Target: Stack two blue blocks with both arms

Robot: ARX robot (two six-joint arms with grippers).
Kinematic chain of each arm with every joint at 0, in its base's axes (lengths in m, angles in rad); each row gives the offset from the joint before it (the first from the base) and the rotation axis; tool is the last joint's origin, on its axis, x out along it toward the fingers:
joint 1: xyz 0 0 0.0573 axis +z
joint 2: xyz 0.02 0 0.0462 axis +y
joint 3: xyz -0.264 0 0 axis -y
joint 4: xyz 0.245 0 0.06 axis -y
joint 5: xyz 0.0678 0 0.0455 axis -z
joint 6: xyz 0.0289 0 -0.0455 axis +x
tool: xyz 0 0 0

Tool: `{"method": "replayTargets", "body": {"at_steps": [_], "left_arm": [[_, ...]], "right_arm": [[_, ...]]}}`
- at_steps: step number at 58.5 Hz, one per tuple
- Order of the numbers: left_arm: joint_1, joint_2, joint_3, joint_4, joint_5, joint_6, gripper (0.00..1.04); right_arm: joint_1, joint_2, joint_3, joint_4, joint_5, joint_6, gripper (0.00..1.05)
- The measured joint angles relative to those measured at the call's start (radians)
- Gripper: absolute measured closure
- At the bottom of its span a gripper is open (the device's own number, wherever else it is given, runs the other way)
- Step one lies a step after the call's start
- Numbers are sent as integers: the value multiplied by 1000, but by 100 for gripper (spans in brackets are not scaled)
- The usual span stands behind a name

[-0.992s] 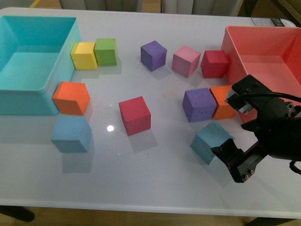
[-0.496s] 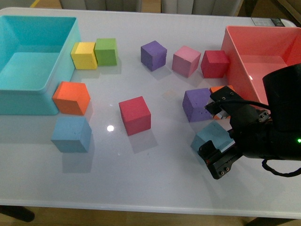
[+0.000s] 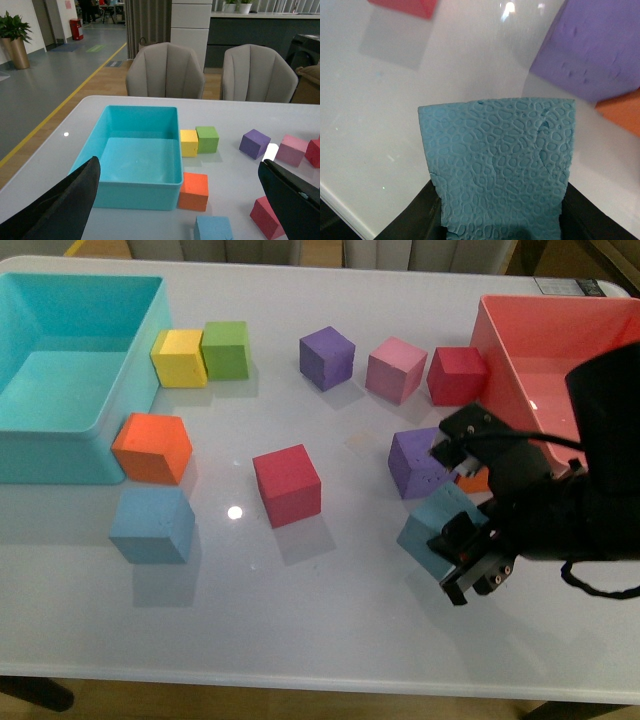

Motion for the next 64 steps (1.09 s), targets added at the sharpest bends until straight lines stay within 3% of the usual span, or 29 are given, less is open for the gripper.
{"method": "replayTargets", "body": {"at_steps": [14,33,49,64], "left_arm": [[0,0,0,0,0,0,9],[0,0,0,0,0,0,9],[0,0,0,0,0,0,9],[0,0,0,0,0,0,9]], "right_arm": [[46,-10,216,-80,10,62,65],[141,302,686,-245,115,140,65],[195,525,1016,-372,143,188,65],[213,629,1175,-440,151,192,65]]}}
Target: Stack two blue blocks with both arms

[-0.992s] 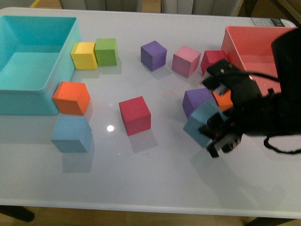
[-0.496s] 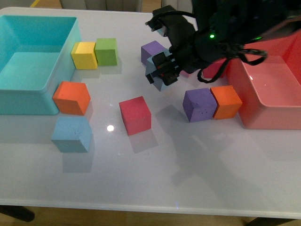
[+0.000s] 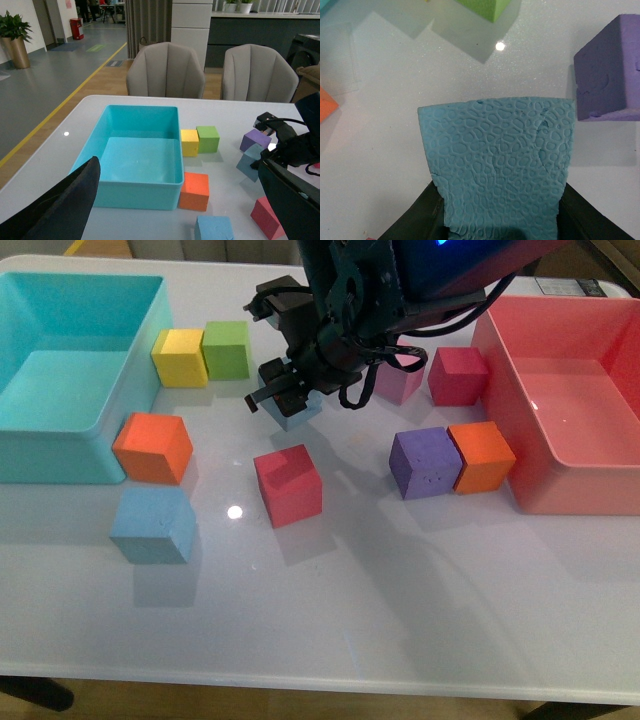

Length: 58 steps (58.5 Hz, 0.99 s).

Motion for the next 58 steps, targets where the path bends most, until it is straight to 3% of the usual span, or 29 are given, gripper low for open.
{"method": "replayTargets", "body": {"at_steps": [14,22,33,42,58], "left_arm": [[0,0,0,0,0,0,9],[0,0,0,0,0,0,9],[0,0,0,0,0,0,9],[0,0,0,0,0,0,9],[0,0,0,0,0,0,9]], "right_arm": [[1,45,12,-6,8,-1,65],[-3,47,8,7,3,5,34],[-10,22,-48,48,-6,16,8],[-23,-66,-156,135,-29,22,9],[-74,-451,-557,434,-98,52,9]]}}
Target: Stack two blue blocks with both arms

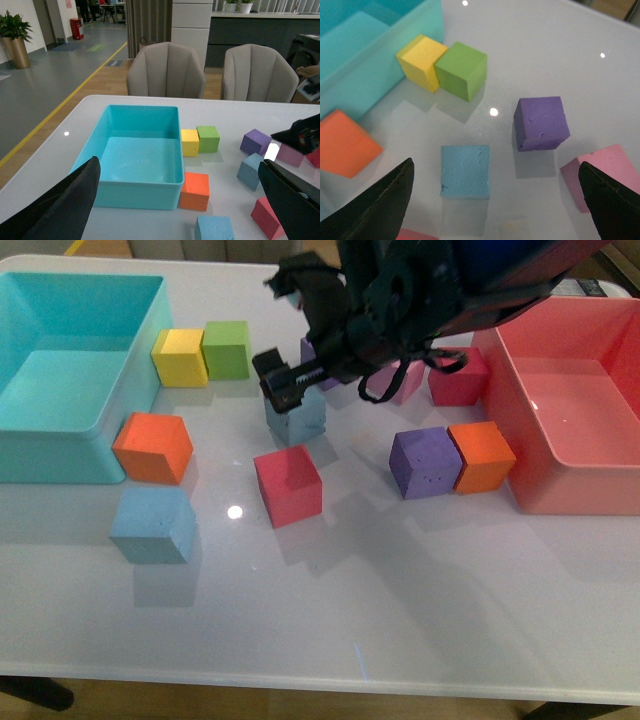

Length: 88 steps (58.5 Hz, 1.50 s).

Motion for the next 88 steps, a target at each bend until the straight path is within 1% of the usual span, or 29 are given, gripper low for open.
{"method": "replayTargets", "body": {"at_steps": [4,8,12,14,16,17,18,19,21,22,24,28,31,32,34,38,45,49,54,64,68,73,88], "left_arm": [[0,0,0,0,0,0,9],[0,0,0,0,0,0,9],[0,0,0,0,0,0,9],[0,0,0,0,0,0,9],[0,0,0,0,0,0,9],[0,0,0,0,0,0,9],[0,0,0,0,1,0,9],[0,0,0,0,1,0,9],[0,0,0,0,1,0,9],[0,0,0,0,0,0,9],[0,0,0,0,0,0,9],[0,0,0,0,-2,0,9],[0,0,0,0,1,0,9],[0,0,0,0,1,0,9],[0,0,0,0,0,0,9],[0,0,0,0,0,0,9],[0,0,0,0,0,0,9],[0,0,0,0,0,0,9],[0,0,0,0,0,0,9],[0,0,0,0,0,0,9],[0,0,0,0,0,0,9],[0,0,0,0,0,0,9],[0,0,0,0,0,0,9]], "right_arm": [[-13,-98,-119,62,-18,0,9],[-43,-290,-344,143,-48,-2,9],[-76,-432,-495,168,-79,6,9],[-85,-480,-548,180,-62,14,9],[-86,-520,-616,275,45,40,13],[-87,-546,-663,357,128,58,17],[-95,-573,-711,434,187,72,20],[-98,-587,-735,470,234,84,22],[-117,-645,-828,590,337,106,29],[-122,-660,-850,615,357,109,31],[-148,-717,-921,684,402,128,38],[-182,-790,-993,716,404,143,48],[-198,-842,-1048,718,379,150,59],[-201,-848,-1056,717,374,151,61],[-216,-877,-1095,712,357,153,69],[-242,-928,-1145,697,335,154,83],[-271,-1020,-1202,673,298,153,103],[-289,-1030,-1243,719,285,157,103],[-308,-1069,-1284,692,271,157,103],[-339,-1222,-1325,591,236,157,103],[-391,-1280,-1339,542,166,158,103],[-419,-1355,-1354,483,163,158,103],[-420,-1562,-1367,305,158,158,103]]}}
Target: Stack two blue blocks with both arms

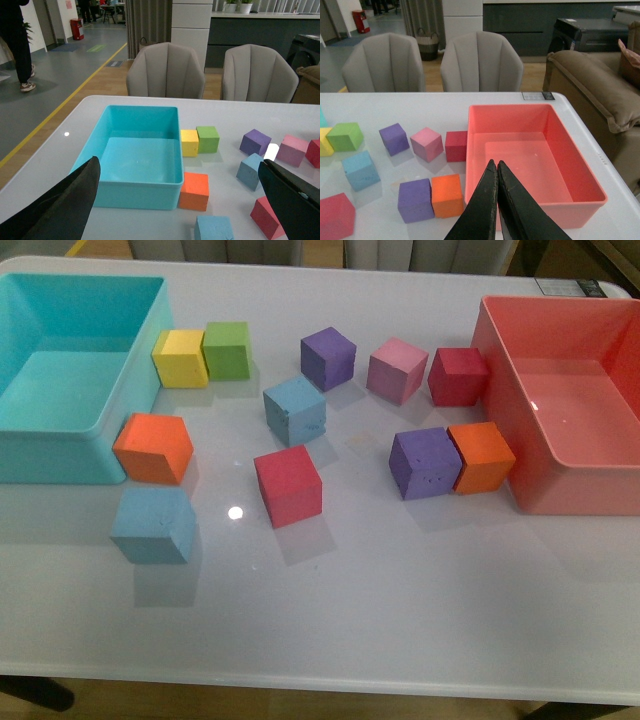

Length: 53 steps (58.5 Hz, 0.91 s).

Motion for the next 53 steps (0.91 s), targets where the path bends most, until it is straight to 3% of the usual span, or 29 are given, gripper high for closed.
{"method": "replayTargets", "body": {"at_steps": [22,53], "left_arm": [[0,0,0,0,0,0,9],[0,0,0,0,0,0,9]], "right_arm": [[0,-239,-1,-223,0,0,103],[0,-436,-1,-417,0,0,103]]}}
